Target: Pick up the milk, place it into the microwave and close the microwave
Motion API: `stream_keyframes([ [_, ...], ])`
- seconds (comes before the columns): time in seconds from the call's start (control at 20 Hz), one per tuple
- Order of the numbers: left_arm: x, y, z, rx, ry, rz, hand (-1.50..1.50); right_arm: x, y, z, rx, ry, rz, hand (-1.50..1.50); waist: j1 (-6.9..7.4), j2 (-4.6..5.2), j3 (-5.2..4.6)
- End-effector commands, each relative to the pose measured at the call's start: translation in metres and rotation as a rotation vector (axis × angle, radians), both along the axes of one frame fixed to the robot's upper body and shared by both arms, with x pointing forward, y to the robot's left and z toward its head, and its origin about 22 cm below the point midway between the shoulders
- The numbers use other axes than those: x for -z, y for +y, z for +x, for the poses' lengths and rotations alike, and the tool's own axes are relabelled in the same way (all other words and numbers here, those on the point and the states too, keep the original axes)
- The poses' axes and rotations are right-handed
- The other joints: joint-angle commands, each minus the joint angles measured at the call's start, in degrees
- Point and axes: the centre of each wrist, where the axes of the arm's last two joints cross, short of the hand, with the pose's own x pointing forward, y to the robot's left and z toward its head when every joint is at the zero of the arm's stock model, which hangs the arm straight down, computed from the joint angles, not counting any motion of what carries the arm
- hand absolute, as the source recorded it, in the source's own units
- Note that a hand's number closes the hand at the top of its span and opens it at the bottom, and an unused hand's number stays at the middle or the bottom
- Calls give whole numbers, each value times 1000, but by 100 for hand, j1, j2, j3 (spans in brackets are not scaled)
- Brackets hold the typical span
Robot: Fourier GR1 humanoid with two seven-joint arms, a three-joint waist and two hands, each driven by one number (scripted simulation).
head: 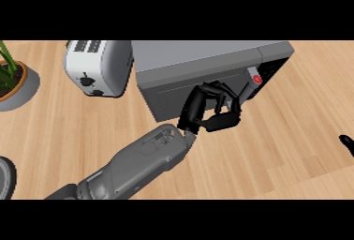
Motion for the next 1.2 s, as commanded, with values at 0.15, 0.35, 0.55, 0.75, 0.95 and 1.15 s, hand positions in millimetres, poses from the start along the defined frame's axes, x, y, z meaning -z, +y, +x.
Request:
stream_keyframes([
  [0.15, -5, 12, 28, -155, -18, -15, 150, -8, 0, 2, -53, -9, -5, -150, -38, 119, -6],
  [0.35, -3, 12, 27, -160, -32, -18, 150, -11, 5, 2, -95, -23, 6, -150, -86, 124, -3],
  [0.55, -2, 13, 28, -177, -44, -20, 150, -12, 6, 1, -118, -17, 12, -150, -115, 134, 4],
  [0.75, -2, 13, 28, -176, -48, -41, 150, -18, 7, 3, -143, -36, 11, -150, -90, 174, -3],
  [0.95, -4, 12, 29, -181, -61, -47, 150, -22, 5, 3, -157, -28, -8, -150, -131, 184, -2],
  [1.15, 4, 15, 27, -199, -65, -41, 150, -27, 8, 1, -162, -44, -6, -150, -177, 169, -12],
])
